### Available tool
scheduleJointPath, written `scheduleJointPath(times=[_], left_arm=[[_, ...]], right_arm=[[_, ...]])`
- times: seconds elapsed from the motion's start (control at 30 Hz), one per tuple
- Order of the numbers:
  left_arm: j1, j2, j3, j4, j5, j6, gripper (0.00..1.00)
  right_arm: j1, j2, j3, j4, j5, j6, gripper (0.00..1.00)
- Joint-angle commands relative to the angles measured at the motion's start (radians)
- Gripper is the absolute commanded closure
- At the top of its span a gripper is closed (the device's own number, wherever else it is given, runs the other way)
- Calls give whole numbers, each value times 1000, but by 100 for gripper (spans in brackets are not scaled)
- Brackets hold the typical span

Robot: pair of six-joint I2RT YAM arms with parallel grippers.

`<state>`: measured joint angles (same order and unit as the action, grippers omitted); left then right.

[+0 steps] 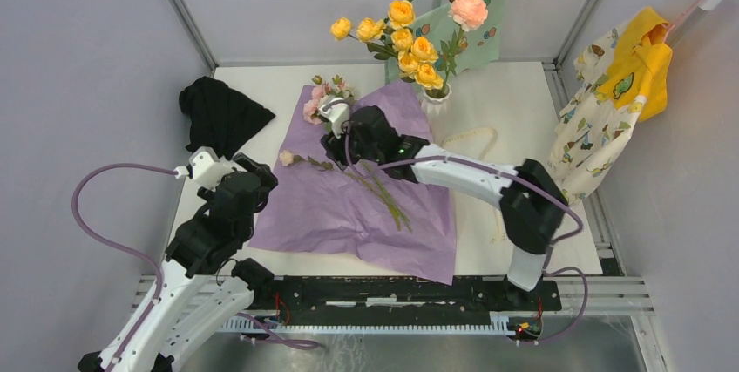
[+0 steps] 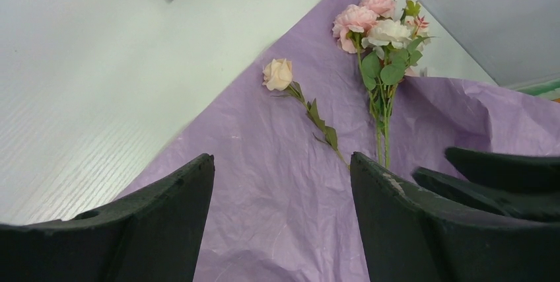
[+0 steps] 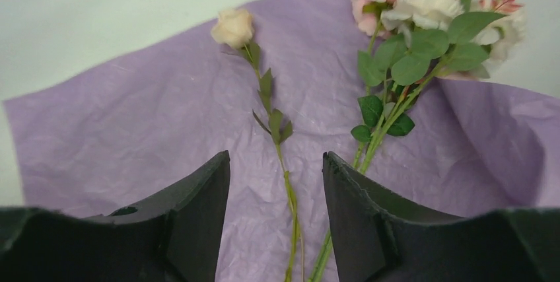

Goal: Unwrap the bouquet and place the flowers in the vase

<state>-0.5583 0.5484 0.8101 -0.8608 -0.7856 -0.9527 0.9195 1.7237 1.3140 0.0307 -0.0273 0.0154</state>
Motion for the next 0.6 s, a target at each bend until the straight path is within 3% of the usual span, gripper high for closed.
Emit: scheduleJointPath(times=[0.0,0.23,0.57], left_arm=[[-2,-11,17,0,-47,-32,19],[-2,-10,12,0,-36,-26,18],[-2,13,12,19,-16,-18,18]], right_arm=[[1,200,237,-205,89,-57,43],[0,450,529,-408,73,-85,45],[0,533,544,-444,34,-92,44]])
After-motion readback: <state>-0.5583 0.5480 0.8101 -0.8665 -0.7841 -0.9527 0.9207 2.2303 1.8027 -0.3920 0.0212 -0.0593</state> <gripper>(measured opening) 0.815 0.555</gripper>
